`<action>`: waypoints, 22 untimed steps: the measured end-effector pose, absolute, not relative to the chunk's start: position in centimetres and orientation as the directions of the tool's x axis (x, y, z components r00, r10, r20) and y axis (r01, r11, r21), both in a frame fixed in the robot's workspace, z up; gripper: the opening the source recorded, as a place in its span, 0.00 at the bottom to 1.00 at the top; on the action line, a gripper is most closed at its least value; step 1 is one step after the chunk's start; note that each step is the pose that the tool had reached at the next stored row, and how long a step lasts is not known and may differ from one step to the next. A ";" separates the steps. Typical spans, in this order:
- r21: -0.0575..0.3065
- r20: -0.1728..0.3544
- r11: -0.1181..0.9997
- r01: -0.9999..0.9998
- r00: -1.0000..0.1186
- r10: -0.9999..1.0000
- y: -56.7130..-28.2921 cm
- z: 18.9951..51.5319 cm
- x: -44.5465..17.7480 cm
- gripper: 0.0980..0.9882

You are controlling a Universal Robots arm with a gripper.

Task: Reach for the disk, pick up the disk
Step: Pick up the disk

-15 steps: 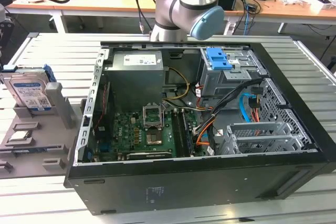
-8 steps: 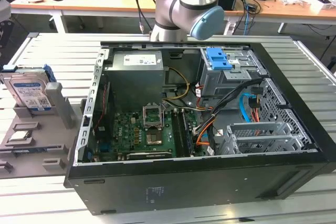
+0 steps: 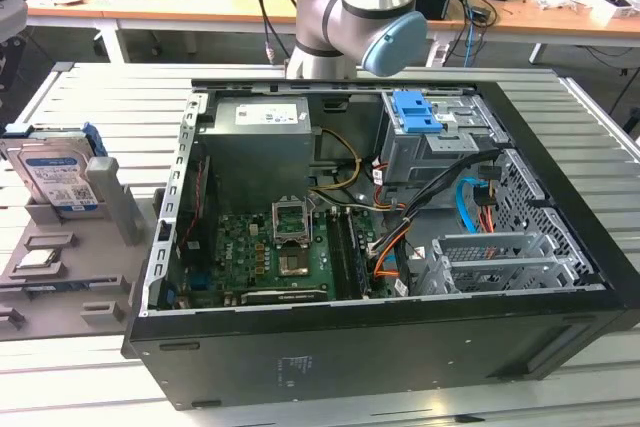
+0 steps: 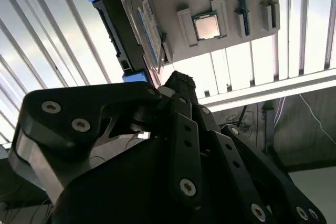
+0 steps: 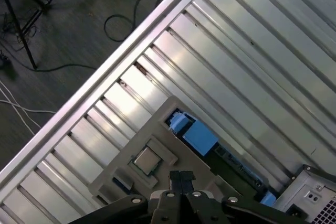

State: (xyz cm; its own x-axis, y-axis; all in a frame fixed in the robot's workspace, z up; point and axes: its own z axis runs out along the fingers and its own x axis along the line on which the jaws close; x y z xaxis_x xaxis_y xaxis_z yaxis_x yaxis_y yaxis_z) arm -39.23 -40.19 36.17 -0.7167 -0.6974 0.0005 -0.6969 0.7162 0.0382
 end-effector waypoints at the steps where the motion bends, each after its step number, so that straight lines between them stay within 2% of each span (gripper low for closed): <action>1: 0.038 0.000 0.699 -0.714 -0.700 -0.714 -40.2 36.2 -39.2 0.01; 17: 0.038 0.000 0.513 -0.858 -0.513 -0.858 -40.2 36.2 -39.2 0.01; 22: 0.038 0.001 0.424 -0.905 -0.424 -0.905 -40.2 36.2 -39.2 0.01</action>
State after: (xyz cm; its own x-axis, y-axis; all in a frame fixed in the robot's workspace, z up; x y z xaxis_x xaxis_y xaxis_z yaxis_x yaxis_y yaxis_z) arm -39.23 -40.19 36.17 -0.4245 -0.9054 0.0005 -0.9048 0.4242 0.0382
